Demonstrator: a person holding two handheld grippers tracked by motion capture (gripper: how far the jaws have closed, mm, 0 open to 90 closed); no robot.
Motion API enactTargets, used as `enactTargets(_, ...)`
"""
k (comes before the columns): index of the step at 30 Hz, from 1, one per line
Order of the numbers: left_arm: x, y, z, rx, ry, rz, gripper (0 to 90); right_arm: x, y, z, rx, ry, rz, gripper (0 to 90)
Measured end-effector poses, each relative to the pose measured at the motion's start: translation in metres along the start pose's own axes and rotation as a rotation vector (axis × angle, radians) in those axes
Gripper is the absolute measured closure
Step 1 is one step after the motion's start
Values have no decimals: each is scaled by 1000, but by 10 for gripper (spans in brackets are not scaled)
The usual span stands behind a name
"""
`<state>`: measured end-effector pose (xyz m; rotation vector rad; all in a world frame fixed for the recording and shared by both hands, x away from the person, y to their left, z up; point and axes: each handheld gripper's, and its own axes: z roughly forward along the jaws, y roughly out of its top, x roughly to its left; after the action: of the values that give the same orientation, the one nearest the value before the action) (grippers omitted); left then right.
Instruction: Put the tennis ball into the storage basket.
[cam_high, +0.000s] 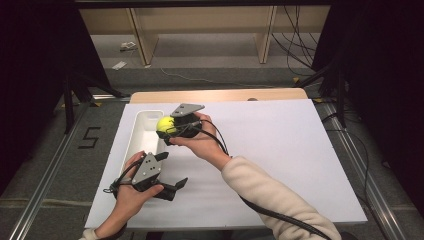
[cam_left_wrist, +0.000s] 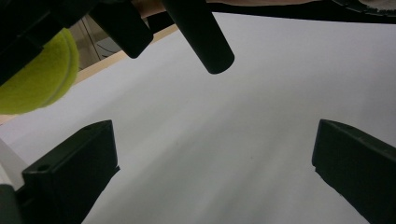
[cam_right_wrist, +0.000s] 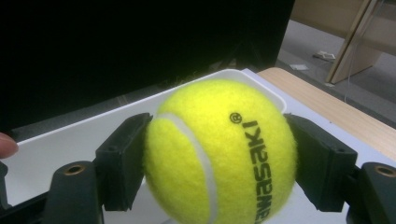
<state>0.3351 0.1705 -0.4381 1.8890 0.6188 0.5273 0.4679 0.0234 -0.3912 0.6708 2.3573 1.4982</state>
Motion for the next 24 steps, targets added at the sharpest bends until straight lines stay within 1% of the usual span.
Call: enactTargets(24,0,0,0,0,0,3,0,5,6,11,7,19,-7,271)
